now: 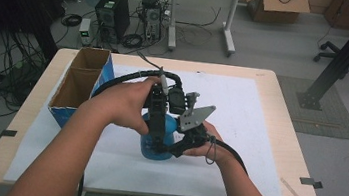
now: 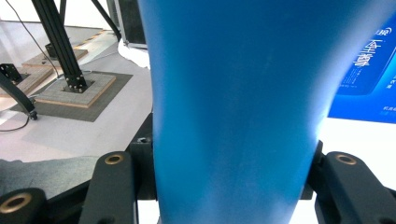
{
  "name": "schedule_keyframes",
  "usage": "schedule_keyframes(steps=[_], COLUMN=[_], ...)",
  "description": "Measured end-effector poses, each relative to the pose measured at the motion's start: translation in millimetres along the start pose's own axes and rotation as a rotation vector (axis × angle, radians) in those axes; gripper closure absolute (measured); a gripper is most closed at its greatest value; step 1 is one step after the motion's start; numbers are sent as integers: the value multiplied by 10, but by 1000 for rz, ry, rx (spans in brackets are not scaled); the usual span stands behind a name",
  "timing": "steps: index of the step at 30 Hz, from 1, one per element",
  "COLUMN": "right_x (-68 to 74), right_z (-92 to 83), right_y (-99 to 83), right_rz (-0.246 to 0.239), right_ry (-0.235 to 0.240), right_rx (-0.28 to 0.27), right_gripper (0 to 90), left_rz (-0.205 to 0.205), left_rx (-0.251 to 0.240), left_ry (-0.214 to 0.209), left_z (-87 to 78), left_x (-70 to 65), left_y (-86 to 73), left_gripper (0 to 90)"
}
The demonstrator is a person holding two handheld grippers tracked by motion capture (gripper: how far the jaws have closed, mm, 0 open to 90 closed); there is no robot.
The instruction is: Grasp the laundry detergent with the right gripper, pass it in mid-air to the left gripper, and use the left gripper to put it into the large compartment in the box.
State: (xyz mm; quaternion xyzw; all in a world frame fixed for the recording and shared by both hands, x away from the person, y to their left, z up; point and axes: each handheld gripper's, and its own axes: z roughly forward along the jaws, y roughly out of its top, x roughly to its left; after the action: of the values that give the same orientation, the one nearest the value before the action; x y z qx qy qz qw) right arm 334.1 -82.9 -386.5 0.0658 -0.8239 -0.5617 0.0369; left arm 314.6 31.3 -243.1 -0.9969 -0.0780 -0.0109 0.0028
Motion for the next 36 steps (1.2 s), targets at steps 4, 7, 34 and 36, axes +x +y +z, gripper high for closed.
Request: schedule_keyframes(steps=[4, 7, 34, 36], right_x=[1, 2, 14, 17], right_z=[2, 4, 44, 52], right_y=[9, 15, 33, 39], right_rz=[0, -2, -8, -8], right_ry=[3, 3, 2, 3], right_rx=[-4, -4, 2, 2], right_gripper=[446, 446, 446, 446], left_rz=[3, 7, 26, 29], left_rx=[6, 6, 7, 8], left_ry=[1, 6, 8, 13], left_z=[8, 12, 45, 42], left_x=[-8, -8, -17, -17], left_y=[3, -4, -56, -55], left_gripper=[27, 50, 199, 209])
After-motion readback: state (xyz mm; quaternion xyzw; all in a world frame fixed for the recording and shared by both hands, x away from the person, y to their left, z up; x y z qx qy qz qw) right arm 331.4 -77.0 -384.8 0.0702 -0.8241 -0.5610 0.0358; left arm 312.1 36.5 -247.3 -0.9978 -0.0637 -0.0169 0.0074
